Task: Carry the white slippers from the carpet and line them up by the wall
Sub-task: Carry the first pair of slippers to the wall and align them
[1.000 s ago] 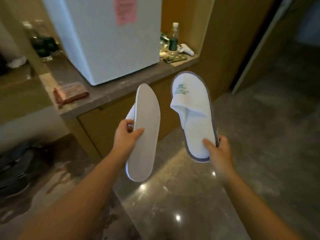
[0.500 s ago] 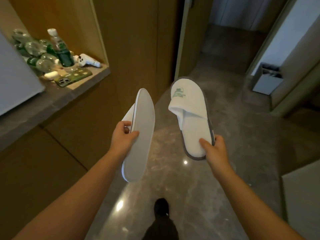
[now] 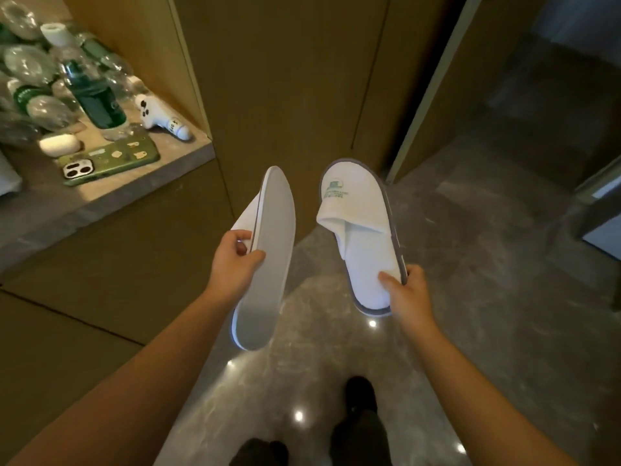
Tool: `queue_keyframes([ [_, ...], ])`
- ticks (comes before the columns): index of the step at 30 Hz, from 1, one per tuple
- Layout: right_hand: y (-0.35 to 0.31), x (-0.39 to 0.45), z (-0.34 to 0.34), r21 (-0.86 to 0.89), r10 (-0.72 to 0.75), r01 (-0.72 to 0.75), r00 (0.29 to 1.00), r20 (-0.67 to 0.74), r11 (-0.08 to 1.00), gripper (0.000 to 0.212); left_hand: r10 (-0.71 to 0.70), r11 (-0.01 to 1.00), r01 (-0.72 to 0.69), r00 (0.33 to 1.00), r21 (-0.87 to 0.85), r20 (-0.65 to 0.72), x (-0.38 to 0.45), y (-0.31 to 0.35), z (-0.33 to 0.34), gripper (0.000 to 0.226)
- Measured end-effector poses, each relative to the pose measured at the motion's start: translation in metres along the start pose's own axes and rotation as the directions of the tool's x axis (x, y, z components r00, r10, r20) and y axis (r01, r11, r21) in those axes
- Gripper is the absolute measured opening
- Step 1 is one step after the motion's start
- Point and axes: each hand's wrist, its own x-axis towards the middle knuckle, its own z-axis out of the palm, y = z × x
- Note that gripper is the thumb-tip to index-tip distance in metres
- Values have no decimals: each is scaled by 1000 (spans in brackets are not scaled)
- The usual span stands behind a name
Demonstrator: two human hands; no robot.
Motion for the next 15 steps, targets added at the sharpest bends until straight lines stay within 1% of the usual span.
queue_keyframes([
  [4,6,95,12,-57,6,3,986,165,998,32,-111,994,104,976,-46,-185,44,-22,39,26],
  [7,18,159,21,-147,50,-8,956,288,989,34,-232,972,206,918,-114,-322,67,-41,73,27],
  [9,31,196,29,-191,83,-14,930,359,982,34,-285,958,248,874,-142,-394,80,-55,93,28],
  [12,55,241,50,-233,123,-33,915,385,972,31,-331,943,292,840,-157,-430,102,-82,117,26],
  [15,97,276,78,-241,164,-69,903,397,968,28,-371,928,338,820,-153,-436,129,-129,137,27],
])
